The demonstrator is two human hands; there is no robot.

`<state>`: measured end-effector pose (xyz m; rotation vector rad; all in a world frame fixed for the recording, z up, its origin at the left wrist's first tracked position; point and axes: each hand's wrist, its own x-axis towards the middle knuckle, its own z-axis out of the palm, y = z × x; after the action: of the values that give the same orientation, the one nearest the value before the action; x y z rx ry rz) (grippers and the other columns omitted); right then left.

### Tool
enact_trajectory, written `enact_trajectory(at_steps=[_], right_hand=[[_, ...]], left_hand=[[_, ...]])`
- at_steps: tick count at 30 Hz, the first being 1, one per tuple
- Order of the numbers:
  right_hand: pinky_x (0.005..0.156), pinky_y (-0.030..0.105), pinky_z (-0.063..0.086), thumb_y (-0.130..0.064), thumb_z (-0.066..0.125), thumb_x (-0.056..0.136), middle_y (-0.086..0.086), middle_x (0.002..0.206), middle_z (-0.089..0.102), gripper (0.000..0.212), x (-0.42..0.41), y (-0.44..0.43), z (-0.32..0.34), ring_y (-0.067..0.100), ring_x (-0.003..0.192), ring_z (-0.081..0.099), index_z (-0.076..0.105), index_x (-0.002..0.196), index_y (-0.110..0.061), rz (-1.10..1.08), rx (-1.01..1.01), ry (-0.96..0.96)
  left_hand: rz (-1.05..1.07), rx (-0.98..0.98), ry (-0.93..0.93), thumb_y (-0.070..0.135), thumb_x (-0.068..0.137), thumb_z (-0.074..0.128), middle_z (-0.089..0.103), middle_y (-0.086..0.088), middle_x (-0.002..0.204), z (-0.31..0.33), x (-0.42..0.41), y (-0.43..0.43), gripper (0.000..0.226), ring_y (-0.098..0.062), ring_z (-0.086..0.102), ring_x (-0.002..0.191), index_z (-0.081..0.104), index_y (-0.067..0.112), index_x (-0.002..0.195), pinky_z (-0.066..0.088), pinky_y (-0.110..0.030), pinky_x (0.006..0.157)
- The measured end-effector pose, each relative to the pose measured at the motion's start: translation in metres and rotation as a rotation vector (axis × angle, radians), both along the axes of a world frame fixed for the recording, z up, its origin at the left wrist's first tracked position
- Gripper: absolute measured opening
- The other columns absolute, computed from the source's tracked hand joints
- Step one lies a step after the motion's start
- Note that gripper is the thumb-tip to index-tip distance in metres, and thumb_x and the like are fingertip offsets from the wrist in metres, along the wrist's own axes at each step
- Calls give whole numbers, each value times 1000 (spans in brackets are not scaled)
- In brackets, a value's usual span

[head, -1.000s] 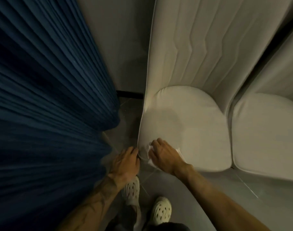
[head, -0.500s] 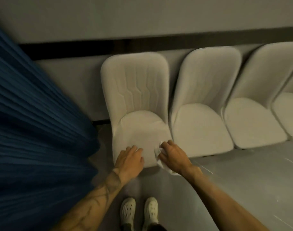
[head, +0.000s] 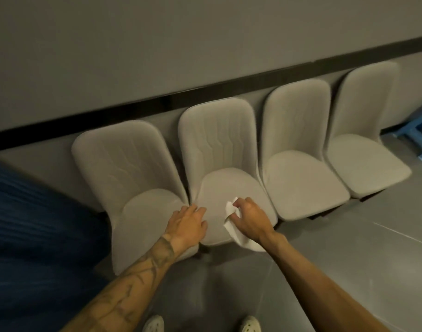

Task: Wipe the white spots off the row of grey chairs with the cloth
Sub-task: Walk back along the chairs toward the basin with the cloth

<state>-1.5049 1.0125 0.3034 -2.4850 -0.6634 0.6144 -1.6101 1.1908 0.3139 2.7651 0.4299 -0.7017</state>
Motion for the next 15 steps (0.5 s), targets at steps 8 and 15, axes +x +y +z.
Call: enact_trajectory(at_steps=[8, 15], right_hand=[[82, 35, 46, -48, 50, 99, 11, 114, 58, 34, 125, -117, 37, 35, 102, 61, 62, 113, -19, -29, 38, -27], [77, 32, 43, -48, 51, 98, 7, 113, 56, 33, 276, -210, 52, 32, 99, 62, 61, 113, -20, -68, 30, -70]], left_hand=[[-14, 22, -25, 40, 110, 38, 38, -8, 162, 37, 136, -121, 56, -31, 40, 144, 32, 21, 163, 34, -42, 118], [-22, 37, -59, 39, 109, 40, 44, -11, 158, 43, 286, -203, 53, -32, 42, 144, 39, 17, 158, 35, -41, 118]])
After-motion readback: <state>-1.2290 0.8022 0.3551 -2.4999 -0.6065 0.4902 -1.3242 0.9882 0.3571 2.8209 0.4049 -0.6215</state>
